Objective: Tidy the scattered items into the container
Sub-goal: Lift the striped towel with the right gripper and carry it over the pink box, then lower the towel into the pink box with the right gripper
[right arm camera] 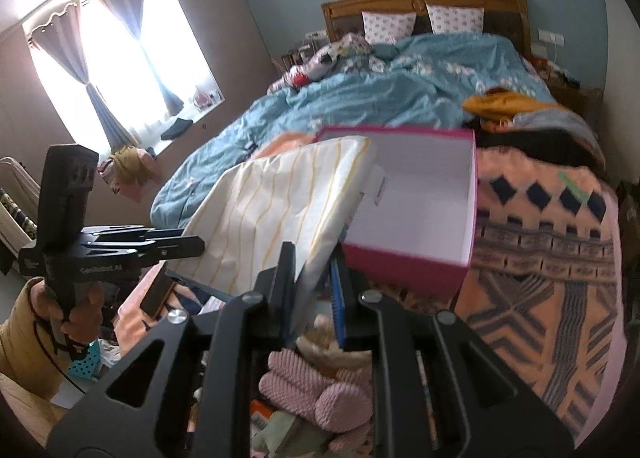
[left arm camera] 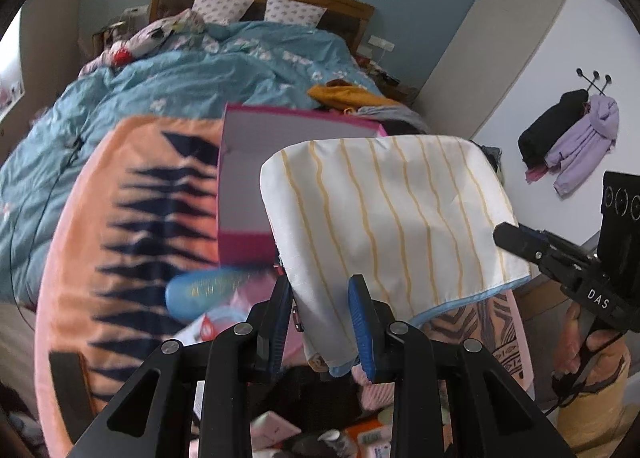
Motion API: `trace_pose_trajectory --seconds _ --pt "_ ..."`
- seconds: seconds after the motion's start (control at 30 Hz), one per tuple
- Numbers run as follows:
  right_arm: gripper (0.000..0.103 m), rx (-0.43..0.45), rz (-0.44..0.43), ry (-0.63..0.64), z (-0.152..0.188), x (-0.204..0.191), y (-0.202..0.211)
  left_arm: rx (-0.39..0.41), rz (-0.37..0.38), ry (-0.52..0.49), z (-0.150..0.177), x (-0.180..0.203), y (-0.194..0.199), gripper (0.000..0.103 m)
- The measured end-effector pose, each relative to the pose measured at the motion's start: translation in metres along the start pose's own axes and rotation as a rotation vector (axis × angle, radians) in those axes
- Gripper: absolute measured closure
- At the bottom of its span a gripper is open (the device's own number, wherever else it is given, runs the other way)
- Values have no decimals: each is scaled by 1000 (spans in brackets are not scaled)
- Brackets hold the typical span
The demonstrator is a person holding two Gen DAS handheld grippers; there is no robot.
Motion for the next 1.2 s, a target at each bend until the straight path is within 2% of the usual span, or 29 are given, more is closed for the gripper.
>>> trace_pose_trajectory --seconds 0.13,0.33,0.47,0.83,1.2 --pt "85 19 -16 -1 -22 5 4 4 12 -22 -23 4 -2 74" --pt "85 58 -16 11 -57 13 0 8 -12 -63 -63 12 -8 74" --pt "85 79 -21 -10 -68 20 -5 24 -11 -85 -73 12 -13 74" --pt "85 -31 38 -78 -47 59 -85 -46 -20 -34 -73 -25 -89 74" --pt "85 -138 56 -157 -19 98 -168 -80 -80 -11 -78 -58 -154 74"
Point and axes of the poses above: each gripper's, at about its wrist camera, not at the fingertips, and y roughly against the way its jaws point, x to its right, z to its underside, the point moved 7 cm from there along -y, roughly the way its jaws point, and after that the axes turned 11 degrees about x, right-handed, at the moved point
